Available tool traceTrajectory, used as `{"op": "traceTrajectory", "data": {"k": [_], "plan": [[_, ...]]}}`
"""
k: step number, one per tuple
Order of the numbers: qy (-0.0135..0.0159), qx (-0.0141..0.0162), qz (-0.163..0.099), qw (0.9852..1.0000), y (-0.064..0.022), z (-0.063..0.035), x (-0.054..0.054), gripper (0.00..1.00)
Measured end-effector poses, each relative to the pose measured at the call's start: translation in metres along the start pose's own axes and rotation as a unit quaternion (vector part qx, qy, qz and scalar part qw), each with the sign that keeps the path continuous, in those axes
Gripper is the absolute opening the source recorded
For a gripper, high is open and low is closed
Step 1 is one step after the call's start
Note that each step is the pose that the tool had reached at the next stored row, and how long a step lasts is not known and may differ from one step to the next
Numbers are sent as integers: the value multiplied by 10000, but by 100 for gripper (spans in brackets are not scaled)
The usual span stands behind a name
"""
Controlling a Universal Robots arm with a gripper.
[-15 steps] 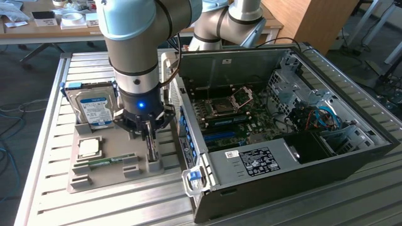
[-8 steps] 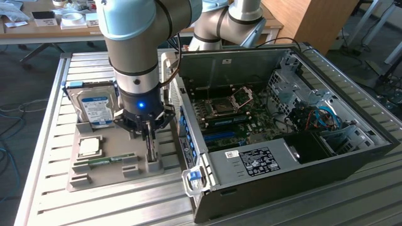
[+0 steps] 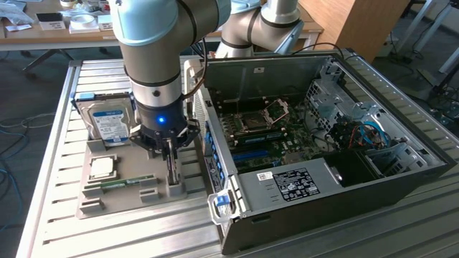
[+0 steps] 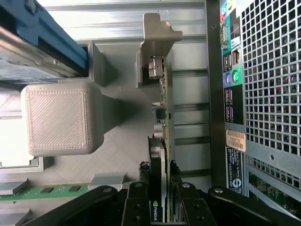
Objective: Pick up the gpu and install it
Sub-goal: 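Pick up the gpu and move the gpu toward the slot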
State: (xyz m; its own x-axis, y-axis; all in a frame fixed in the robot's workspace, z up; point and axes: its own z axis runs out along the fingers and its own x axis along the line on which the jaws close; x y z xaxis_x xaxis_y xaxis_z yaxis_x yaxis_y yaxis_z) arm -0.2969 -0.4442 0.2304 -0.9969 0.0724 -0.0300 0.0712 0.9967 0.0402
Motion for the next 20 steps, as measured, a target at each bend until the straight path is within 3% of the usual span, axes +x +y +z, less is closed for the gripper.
{"op": "traceTrajectory", "data": {"k": [9, 20], "plan": [[6, -4, -135, 9999, 1, -9, -4, 27], [6, -5, -135, 9999, 17, -411, -16, 27]]}}
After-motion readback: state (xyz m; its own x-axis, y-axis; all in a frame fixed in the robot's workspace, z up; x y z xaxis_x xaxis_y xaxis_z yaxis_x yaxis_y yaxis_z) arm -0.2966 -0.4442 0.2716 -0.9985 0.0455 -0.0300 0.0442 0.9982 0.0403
